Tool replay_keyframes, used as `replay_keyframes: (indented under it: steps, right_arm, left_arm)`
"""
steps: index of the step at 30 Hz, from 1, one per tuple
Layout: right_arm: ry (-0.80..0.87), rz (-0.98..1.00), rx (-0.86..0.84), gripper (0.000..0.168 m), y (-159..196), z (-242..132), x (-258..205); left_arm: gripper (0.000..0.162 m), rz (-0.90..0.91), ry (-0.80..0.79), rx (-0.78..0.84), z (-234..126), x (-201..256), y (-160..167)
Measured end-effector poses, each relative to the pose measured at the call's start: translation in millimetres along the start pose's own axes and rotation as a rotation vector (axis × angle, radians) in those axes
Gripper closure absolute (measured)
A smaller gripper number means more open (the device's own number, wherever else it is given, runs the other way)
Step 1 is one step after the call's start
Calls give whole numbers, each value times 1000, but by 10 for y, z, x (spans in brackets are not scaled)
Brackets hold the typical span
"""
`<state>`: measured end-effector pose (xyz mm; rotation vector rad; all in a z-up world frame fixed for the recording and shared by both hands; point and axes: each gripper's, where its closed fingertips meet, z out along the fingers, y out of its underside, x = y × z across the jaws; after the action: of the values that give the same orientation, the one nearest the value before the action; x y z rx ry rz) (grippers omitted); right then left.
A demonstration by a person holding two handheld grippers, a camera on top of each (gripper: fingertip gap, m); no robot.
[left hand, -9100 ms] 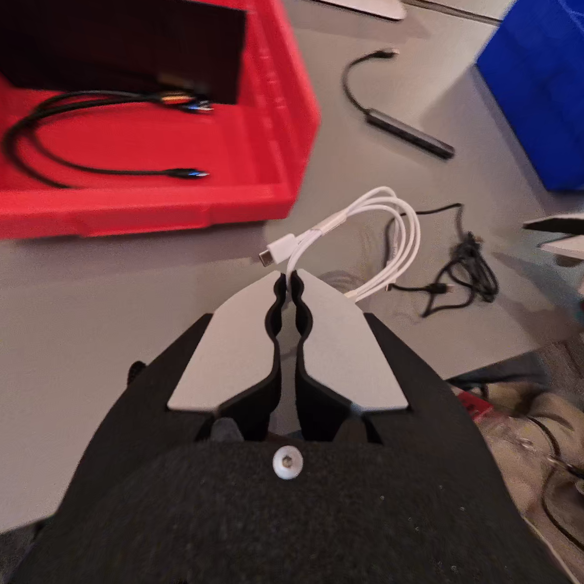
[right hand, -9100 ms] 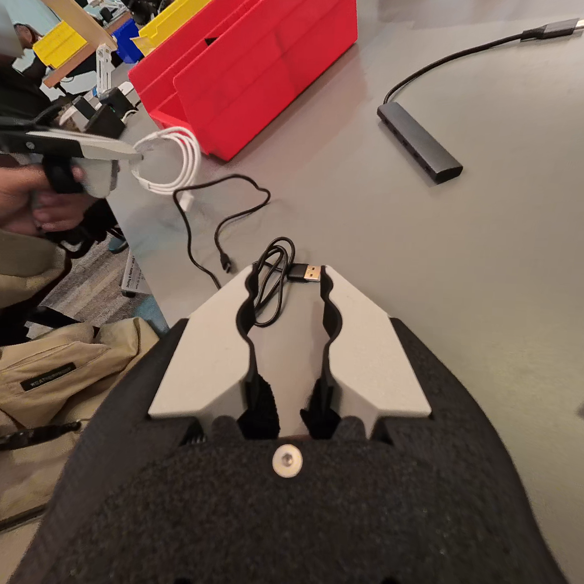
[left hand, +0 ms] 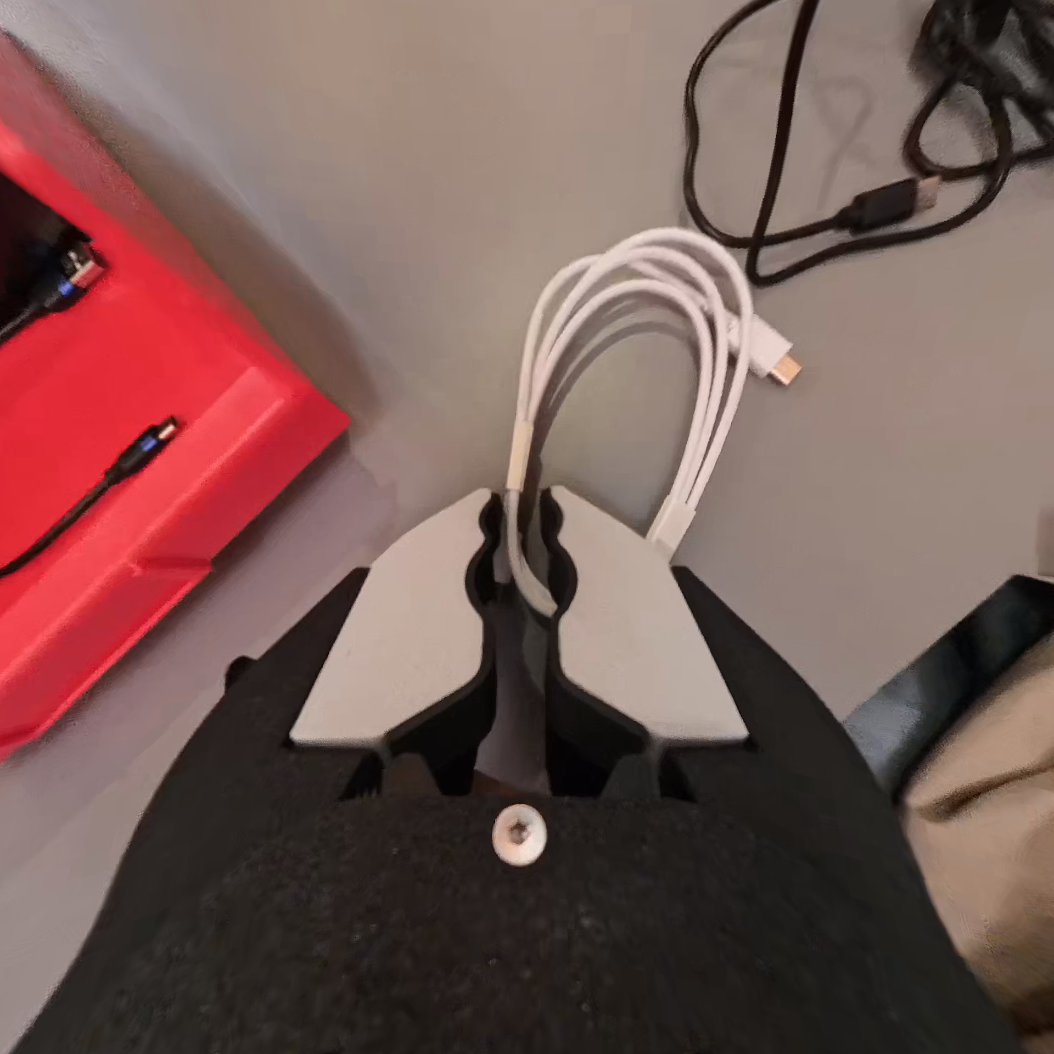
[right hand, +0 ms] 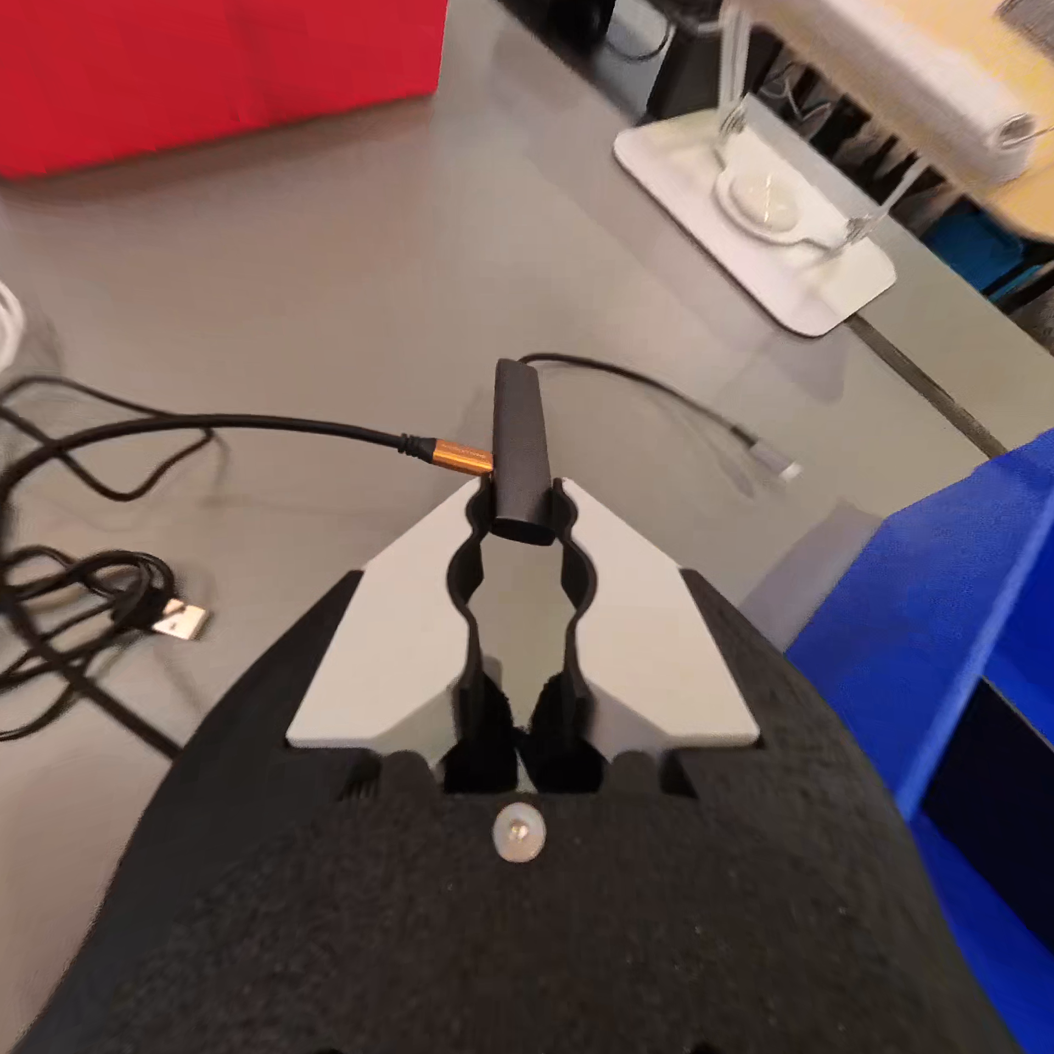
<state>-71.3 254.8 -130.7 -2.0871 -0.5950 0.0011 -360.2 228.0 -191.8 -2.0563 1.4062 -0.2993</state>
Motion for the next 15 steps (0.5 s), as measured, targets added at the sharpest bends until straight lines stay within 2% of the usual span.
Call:
replay_keyframes:
  steps: [4,7,13,15]
  right_arm:
    - [51,-27,-56,148,58,100,-74]
    - [30,-21,-107,149,150,193,-152]
    - [-5,63,-200,149,440,324,-144]
    - [-14,103,-202,148,460,334,-144]
  left_arm:
    - [157,73,-64,-9,10,-36,-9]
    - [158,108,-125,-5,-13,-106,-32]
    - [158,113,-312,274,-436,-330,-485]
    - [158,112,-294,439,-634,-270,-693]
